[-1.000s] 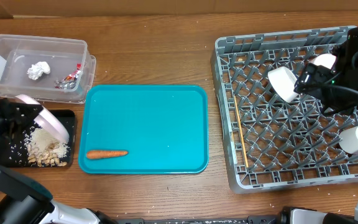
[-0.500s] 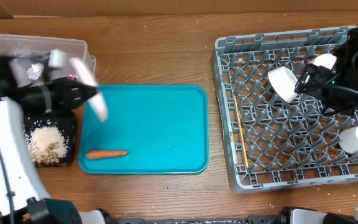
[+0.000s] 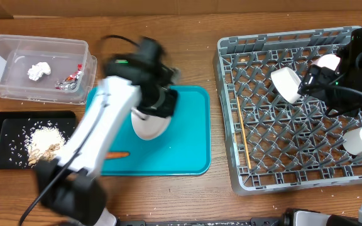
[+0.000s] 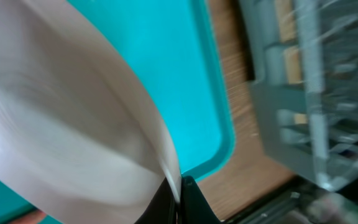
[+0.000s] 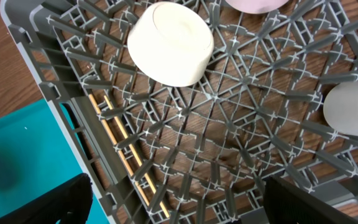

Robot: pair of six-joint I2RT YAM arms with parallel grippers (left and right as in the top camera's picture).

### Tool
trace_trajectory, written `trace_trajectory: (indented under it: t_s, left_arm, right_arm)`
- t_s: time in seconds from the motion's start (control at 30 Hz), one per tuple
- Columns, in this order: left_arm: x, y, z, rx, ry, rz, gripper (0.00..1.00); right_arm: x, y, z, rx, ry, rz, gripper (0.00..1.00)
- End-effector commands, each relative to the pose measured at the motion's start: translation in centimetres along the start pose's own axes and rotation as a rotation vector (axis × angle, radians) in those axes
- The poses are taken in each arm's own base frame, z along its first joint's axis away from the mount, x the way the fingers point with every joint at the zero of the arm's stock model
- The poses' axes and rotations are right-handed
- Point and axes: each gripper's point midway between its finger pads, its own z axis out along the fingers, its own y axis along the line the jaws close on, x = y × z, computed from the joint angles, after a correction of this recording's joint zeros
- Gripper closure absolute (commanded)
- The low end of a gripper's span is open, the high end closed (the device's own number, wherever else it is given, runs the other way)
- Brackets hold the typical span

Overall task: Sort waste into correct bins and load items into the dishwasher
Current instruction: 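Carry the empty plate back and set it on the teal tray, then grasp the white plate's rim with the right gripper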

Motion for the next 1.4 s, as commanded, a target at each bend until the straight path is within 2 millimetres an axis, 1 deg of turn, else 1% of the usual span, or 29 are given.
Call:
trace_trajectory:
  t_s: [0.0,0.03,0.13,0.2,0.27,0.3,0.37,0.4,0.47,0.5,0.6,0.67,0.7,0.73,0.83,0.93,1.03,1.13,1.2,1.23,1.27,1.37]
  left_arm:
    - [0.5,0.9,4.4,-0.199,0.090,-0.045,0.96]
    - [0.7,0.6,5.5,-0.217,0.112,-0.034,0.96]
    - [0.8,0.6,7.6,-0.295,0.136,-0.020,0.96]
    - [0.7,0.7,8.6,-0.338,0.139,-0.001,0.96]
    - [0.6,0.6,9.1,-0.353,0.137,0.014,0.94]
    - [0.6,0.5,9.1,-0.354,0.134,0.018,0.90]
    - [0.4,0.4,9.0,-0.352,0.126,0.019,0.66]
    - [0.3,0.4,8.8,-0.351,0.123,0.017,0.59]
    - [0.0,0.5,8.1,-0.351,0.118,0.009,0.55]
    - [-0.2,0.6,7.5,-0.351,0.111,0.004,0.54]
    - [-0.9,1.6,4.5,-0.385,0.063,-0.034,0.53]
    - [-1.2,2.9,1.9,-0.410,0.012,-0.090,0.52]
    - [-1.2,3.6,0.6,-0.411,-0.015,-0.120,0.50]
    - [-1.2,4.3,-0.8,-0.406,-0.041,-0.149,0.49]
    - [-0.6,6.9,-5.0,-0.394,-0.123,-0.274,0.39]
    - [0.5,9.2,-8.7,-0.339,-0.191,-0.399,0.26]
    - [2.1,11.4,-11.3,-0.276,-0.229,-0.520,0.16]
    - [3.7,13.7,-12.6,-0.268,-0.230,-0.623,0.10]
    - [4.7,15.1,-13.0,-0.275,-0.217,-0.682,0.10]
    - [5.0,15.6,-13.1,-0.277,-0.213,-0.702,0.10]
    - [5.3,16.0,-13.1,-0.279,-0.209,-0.718,0.07]
    - [5.8,16.6,-13.0,-0.281,-0.201,-0.741,0.07]
  right_arm:
    - [0.0,-0.3,0.1,0.014,0.001,0.002,0.10]
    - [0.0,-0.3,0.1,0.014,0.001,0.002,0.10]
    - [0.0,-0.3,0.1,0.014,0.001,0.002,0.10]
    - [0.0,-0.3,0.1,0.014,0.001,0.002,0.10]
    - [0.0,-0.3,0.1,0.014,0.001,0.002,0.10]
    - [0.0,-0.3,0.1,0.014,0.001,0.002,0.10]
    - [0.0,-0.3,0.1,0.014,0.001,0.003,0.10]
    - [0.0,-0.3,0.1,0.014,0.002,0.002,0.10]
    - [0.0,-0.3,0.1,0.014,0.002,0.002,0.10]
    - [0.0,-0.3,0.1,0.013,0.001,0.003,0.10]
    - [0.0,0.1,0.1,-0.007,0.003,0.002,0.08]
    - [0.0,0.7,0.1,-0.040,0.006,-0.010,0.07]
    - [0.1,1.2,0.1,-0.066,0.008,-0.035,0.06]
    - [0.1,1.8,0.1,-0.095,0.010,-0.060,0.06]
    - [0.4,4.3,-0.2,-0.197,0.012,-0.129,0.05]
    - [1.1,8.0,-0.6,-0.313,0.009,-0.243,0.05]
    - [2.2,11.9,-0.5,-0.370,0.006,-0.356,0.04]
    - [3.9,15.7,0.2,-0.415,0.025,-0.466,0.03]
    - [5.3,18.2,1.2,-0.437,0.054,-0.533,0.03]
    - [6.0,19.3,1.9,-0.438,0.074,-0.552,0.03]
    - [6.6,20.2,2.9,-0.429,0.096,-0.559,0.03]
    - [8.6,22.3,5.9,-0.401,0.175,-0.582,0.03]
